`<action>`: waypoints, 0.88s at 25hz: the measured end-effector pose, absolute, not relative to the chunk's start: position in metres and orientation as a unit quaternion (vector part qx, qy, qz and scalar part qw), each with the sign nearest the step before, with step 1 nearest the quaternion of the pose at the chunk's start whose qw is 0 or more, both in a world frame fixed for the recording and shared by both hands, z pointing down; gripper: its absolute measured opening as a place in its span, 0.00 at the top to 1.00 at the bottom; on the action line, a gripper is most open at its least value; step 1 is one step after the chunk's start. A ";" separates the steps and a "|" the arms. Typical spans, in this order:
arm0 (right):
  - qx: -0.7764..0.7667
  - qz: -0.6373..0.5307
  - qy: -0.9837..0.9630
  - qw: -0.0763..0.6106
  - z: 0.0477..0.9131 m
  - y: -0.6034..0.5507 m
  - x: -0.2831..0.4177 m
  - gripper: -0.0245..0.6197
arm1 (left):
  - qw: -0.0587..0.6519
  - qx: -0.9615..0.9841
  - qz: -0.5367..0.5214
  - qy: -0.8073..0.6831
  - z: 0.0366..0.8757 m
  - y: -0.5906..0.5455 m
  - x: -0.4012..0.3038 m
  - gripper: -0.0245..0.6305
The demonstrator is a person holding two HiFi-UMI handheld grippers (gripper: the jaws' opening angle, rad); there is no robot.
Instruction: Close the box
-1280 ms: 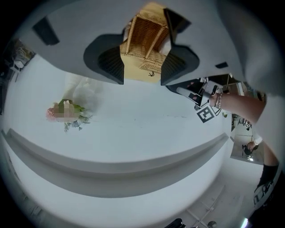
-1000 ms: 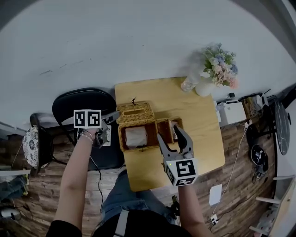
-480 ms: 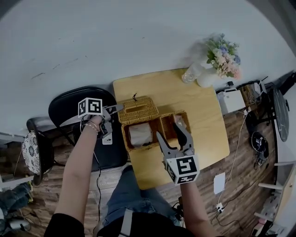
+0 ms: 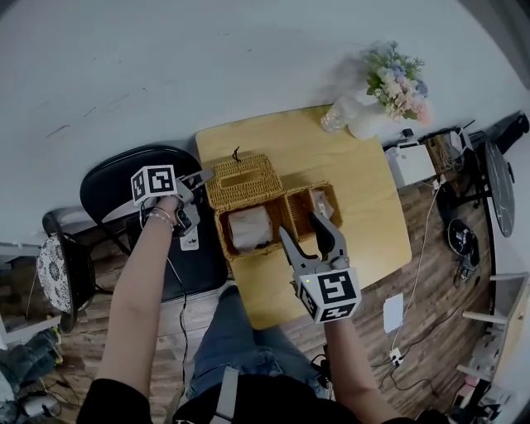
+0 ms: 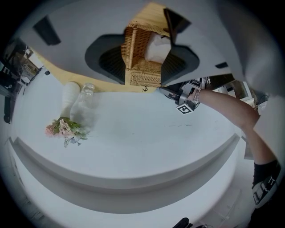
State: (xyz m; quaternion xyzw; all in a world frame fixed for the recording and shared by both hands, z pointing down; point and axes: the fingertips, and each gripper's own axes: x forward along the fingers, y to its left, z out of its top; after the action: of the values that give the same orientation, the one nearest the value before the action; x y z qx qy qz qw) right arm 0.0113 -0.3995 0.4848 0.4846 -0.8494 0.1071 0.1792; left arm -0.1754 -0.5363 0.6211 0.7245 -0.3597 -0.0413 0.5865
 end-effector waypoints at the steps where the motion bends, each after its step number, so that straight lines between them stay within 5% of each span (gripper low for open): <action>1: 0.483 0.106 -0.850 0.181 0.485 -0.398 0.010 0.56 | 0.579 0.730 -0.041 -0.361 0.617 -0.536 -0.176 0.77; 22: 0.507 0.071 -0.843 0.164 0.435 -0.363 -0.004 0.56 | 0.430 0.845 -0.002 -0.319 0.521 -0.506 -0.176 0.86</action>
State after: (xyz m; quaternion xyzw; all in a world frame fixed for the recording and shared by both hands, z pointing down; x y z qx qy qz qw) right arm -0.0037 -0.3628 0.4350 0.5072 -0.8432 0.0705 0.1636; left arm -0.1764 -0.5057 0.5209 0.8448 -0.3188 -0.0022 0.4298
